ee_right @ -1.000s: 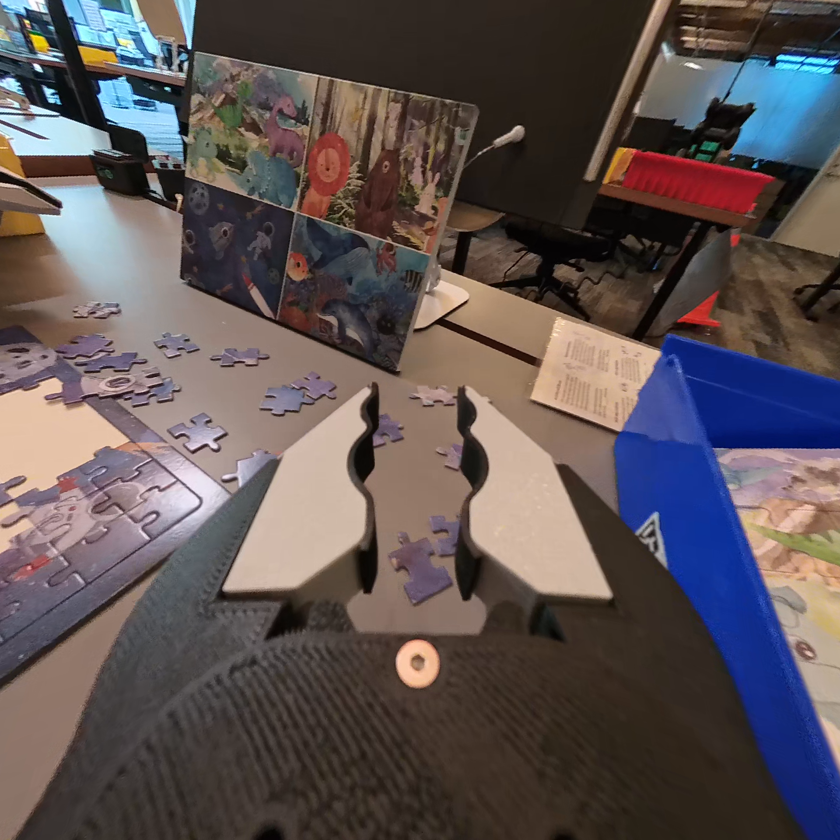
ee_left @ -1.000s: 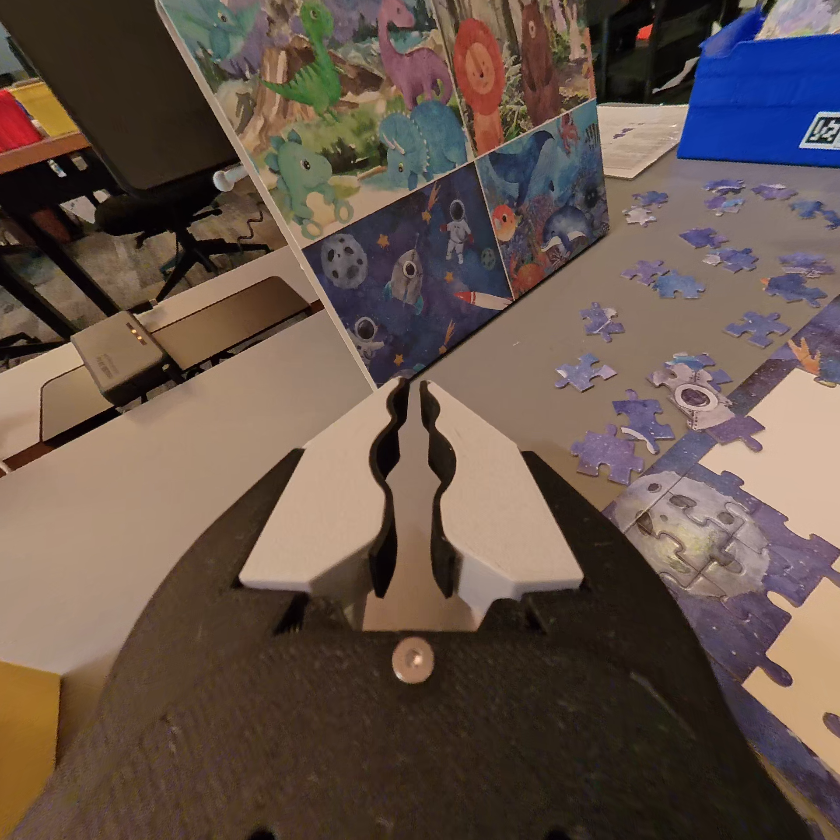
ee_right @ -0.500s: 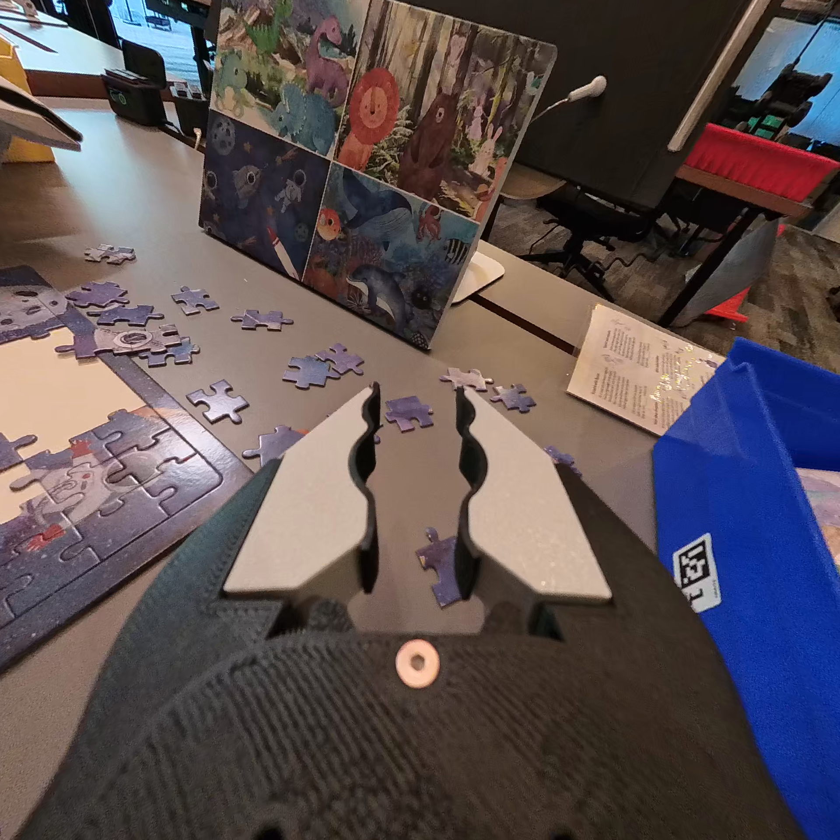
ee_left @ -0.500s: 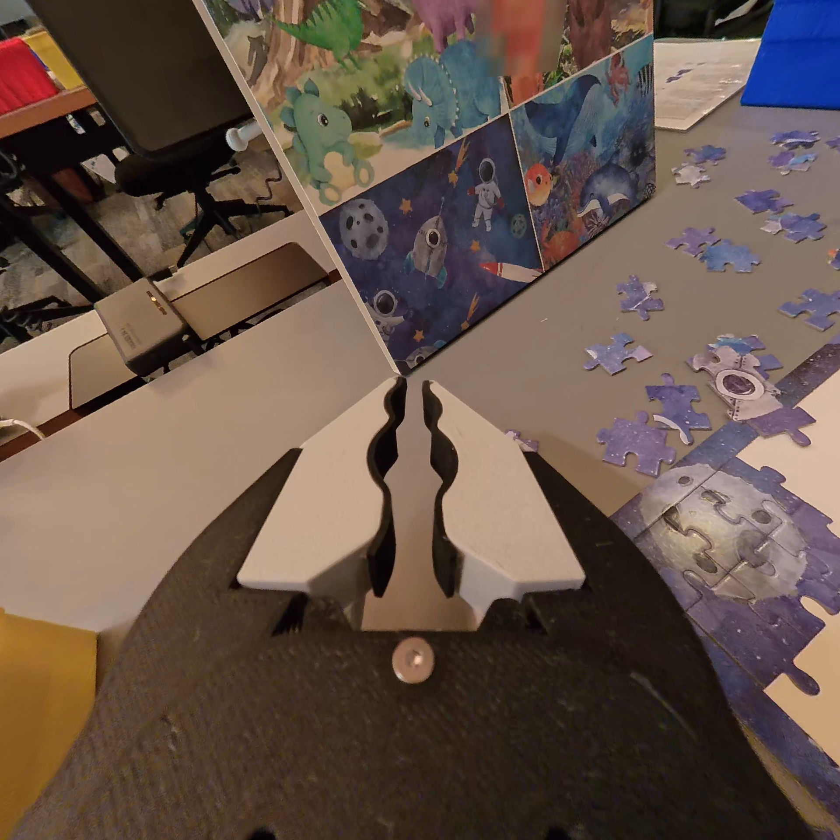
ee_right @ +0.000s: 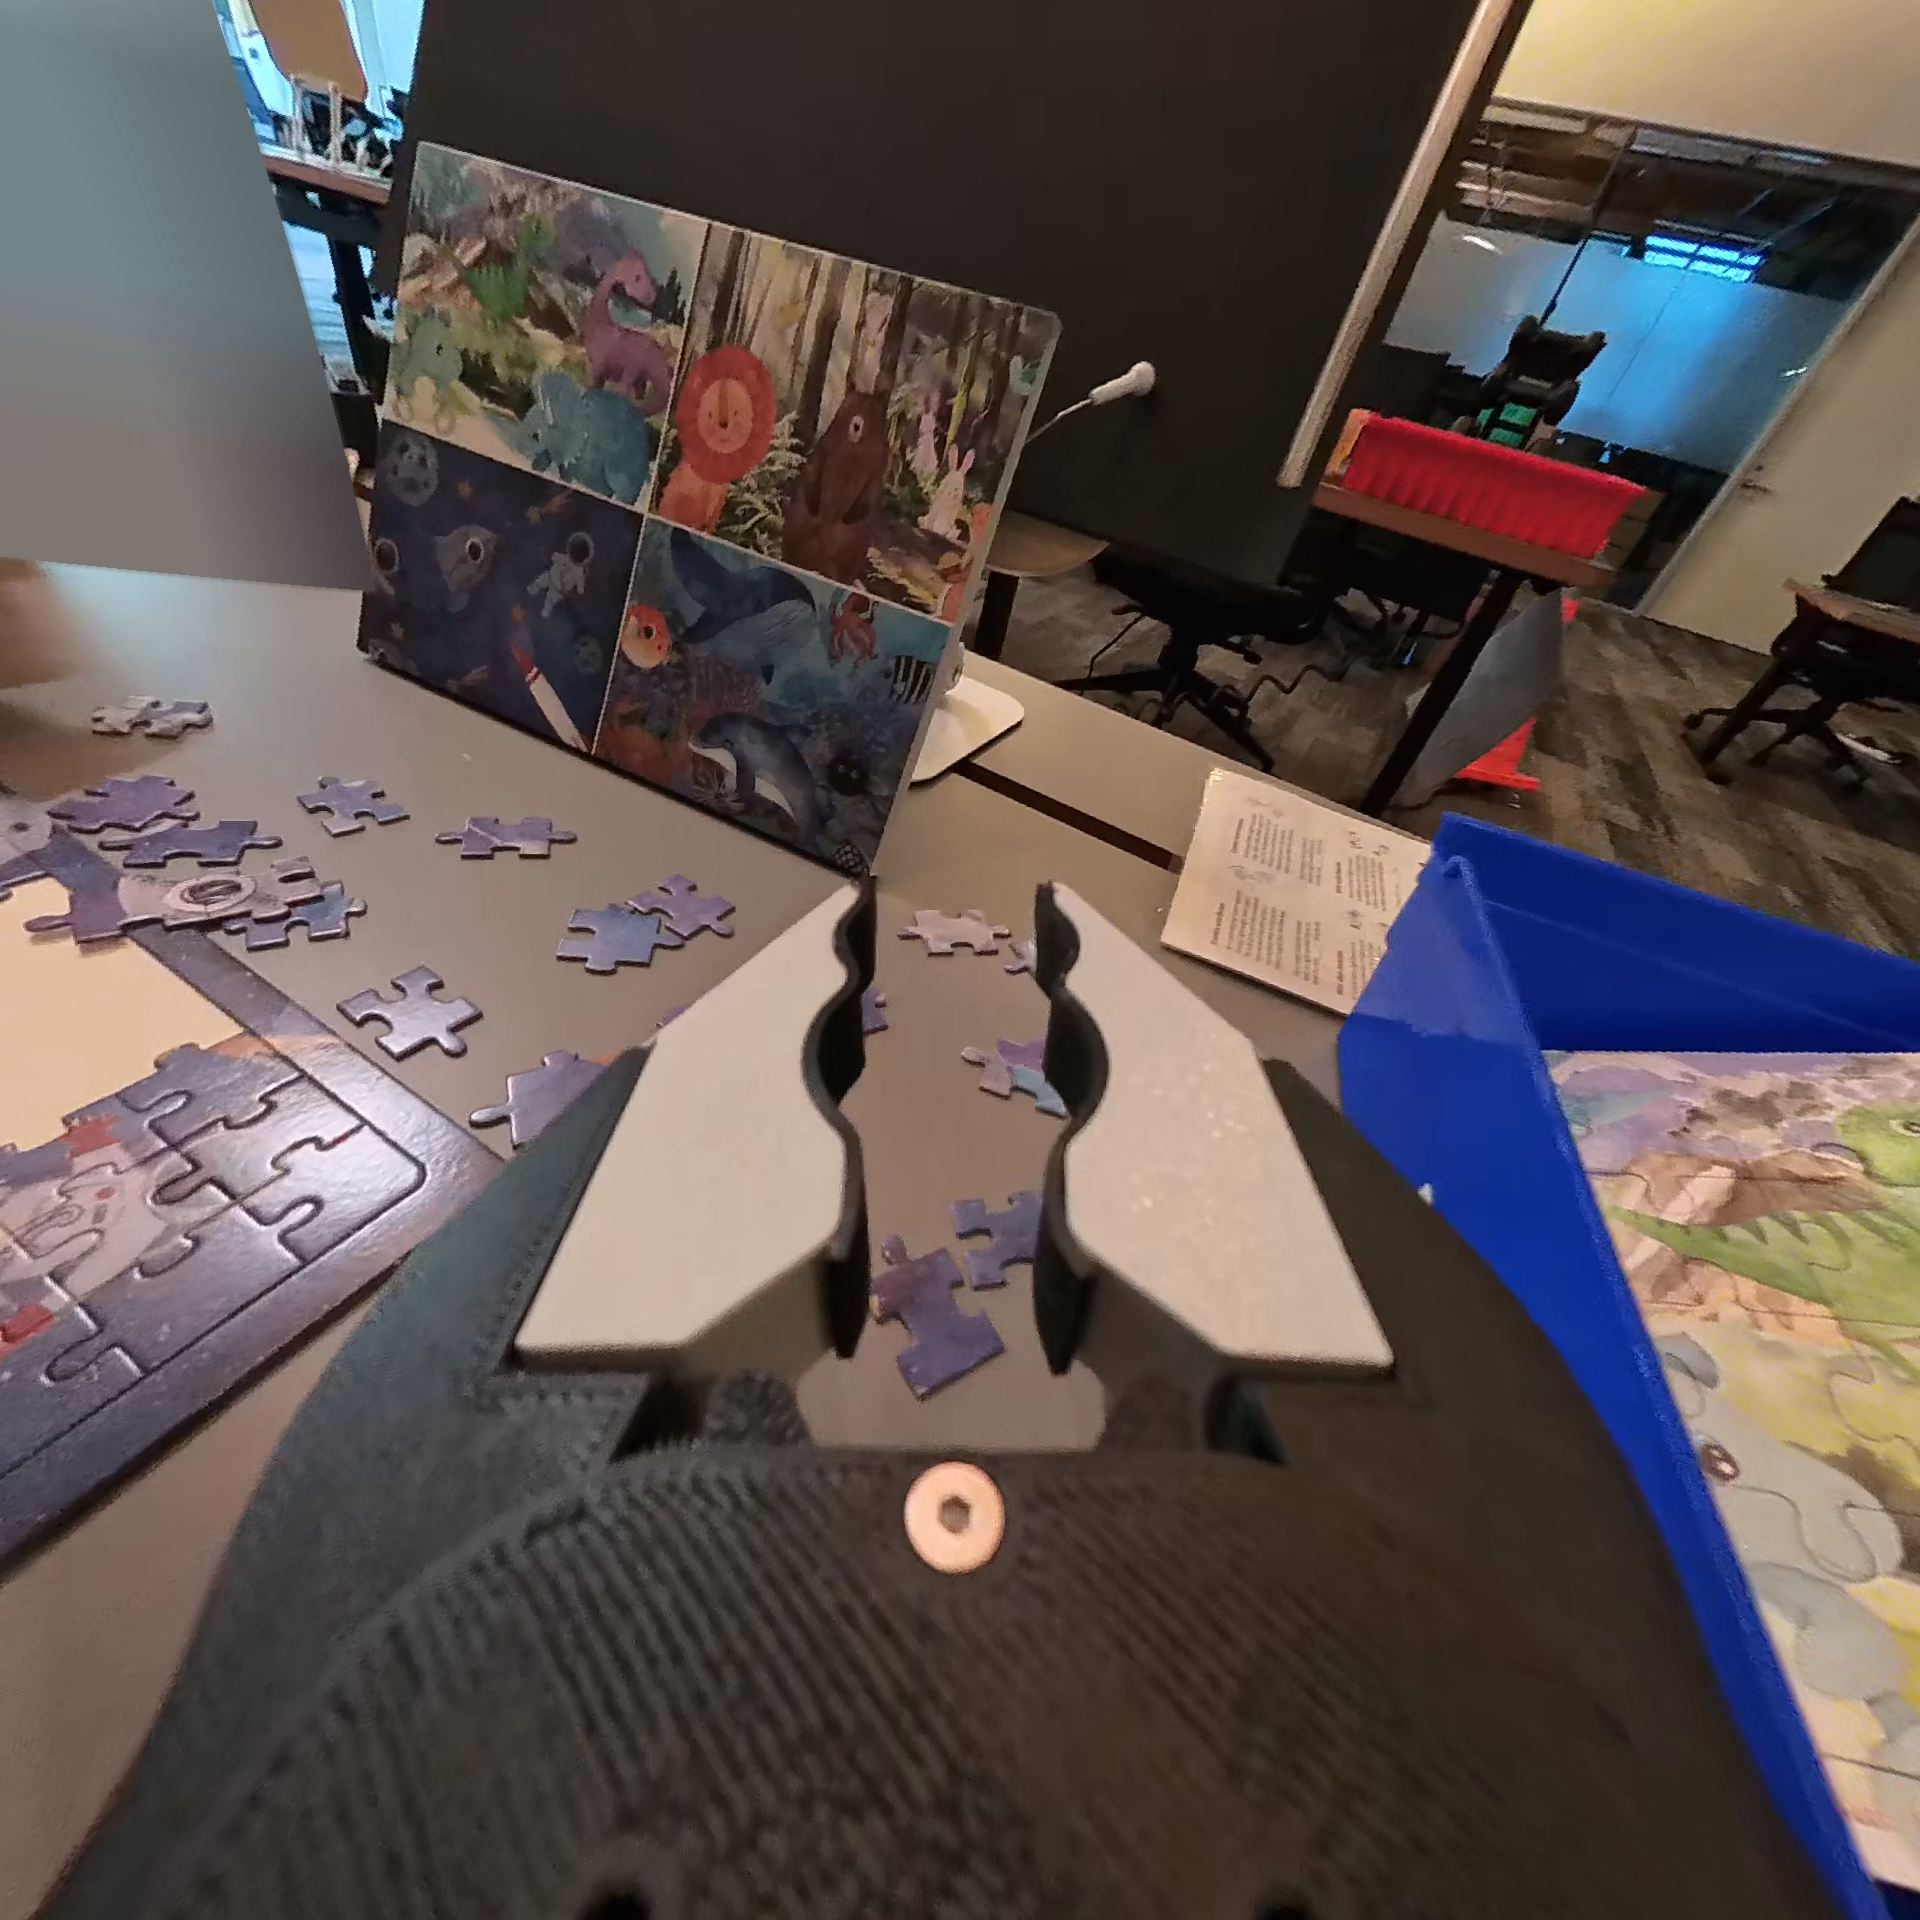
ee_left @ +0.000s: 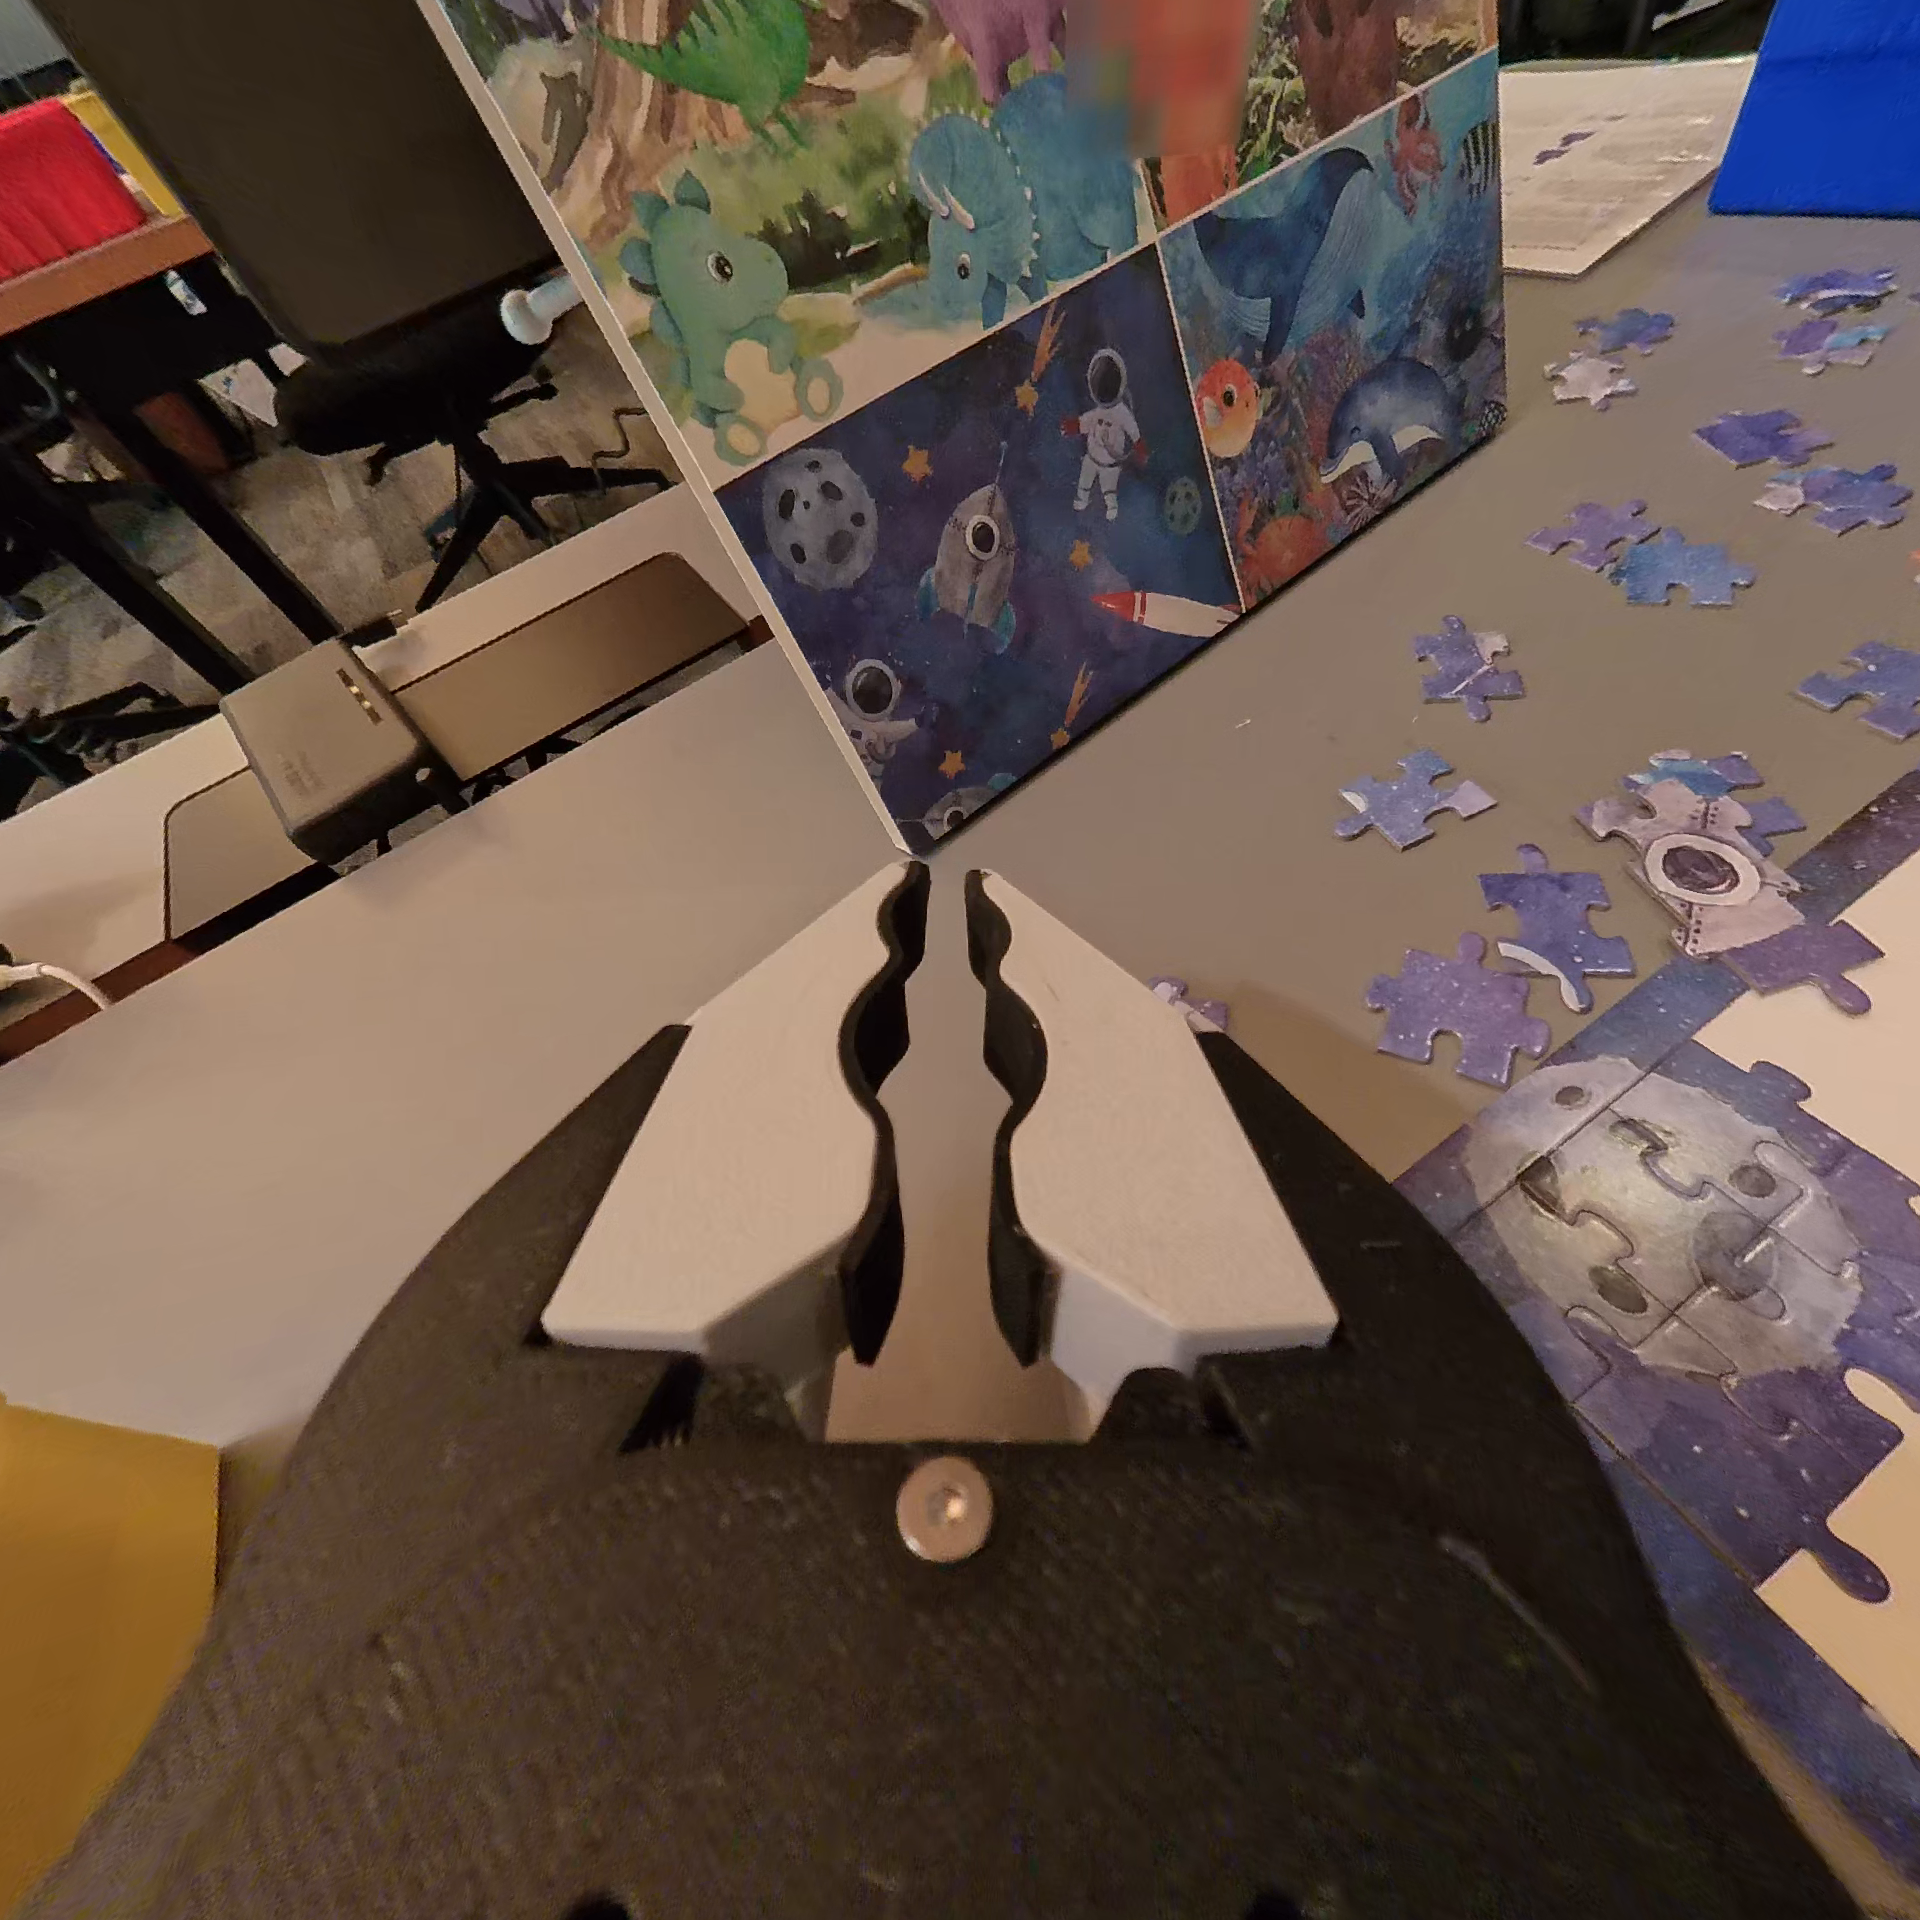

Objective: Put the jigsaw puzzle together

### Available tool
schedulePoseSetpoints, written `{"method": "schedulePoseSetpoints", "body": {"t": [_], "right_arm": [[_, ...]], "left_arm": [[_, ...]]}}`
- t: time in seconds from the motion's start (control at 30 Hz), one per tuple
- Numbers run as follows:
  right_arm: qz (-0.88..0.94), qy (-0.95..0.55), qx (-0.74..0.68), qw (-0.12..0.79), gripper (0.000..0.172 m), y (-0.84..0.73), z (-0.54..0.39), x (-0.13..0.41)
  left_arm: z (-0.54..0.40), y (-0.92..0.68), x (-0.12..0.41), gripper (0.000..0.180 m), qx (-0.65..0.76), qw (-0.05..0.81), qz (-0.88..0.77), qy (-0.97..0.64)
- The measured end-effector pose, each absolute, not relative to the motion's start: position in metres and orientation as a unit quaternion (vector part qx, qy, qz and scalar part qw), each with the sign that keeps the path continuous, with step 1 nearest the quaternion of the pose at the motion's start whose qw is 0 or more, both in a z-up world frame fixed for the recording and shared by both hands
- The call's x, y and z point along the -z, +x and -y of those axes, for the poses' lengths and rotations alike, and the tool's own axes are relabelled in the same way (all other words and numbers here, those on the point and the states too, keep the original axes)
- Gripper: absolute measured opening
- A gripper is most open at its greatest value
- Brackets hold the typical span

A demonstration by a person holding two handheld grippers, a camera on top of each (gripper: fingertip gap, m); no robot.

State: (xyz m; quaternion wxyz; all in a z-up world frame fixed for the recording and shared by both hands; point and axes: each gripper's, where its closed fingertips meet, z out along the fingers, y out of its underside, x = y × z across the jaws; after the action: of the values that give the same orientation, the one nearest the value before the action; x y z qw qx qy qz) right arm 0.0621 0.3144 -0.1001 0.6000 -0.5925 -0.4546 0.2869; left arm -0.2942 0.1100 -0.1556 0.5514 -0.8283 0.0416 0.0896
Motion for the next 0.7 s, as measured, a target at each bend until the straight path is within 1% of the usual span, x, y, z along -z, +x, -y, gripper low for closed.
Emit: {"method": "schedulePoseSetpoints", "body": {"t": [0.2,0.47,0.7], "right_arm": [[0.439,-0.583,-0.255,0.634,0.027,0.074,-0.320,0.085],[0.408,-0.573,-0.259,0.662,0.026,0.087,-0.323,0.069],[0.399,-0.582,-0.287,0.648,0.023,0.089,-0.326,0.072]], "left_arm": [[-0.111,-0.289,0.155,0.006,-0.089,0.551,-0.049,-0.828],[-0.111,-0.289,0.152,0.006,-0.094,0.555,-0.052,-0.825],[-0.111,-0.293,0.155,0.005,-0.090,0.557,-0.045,-0.824]]}}
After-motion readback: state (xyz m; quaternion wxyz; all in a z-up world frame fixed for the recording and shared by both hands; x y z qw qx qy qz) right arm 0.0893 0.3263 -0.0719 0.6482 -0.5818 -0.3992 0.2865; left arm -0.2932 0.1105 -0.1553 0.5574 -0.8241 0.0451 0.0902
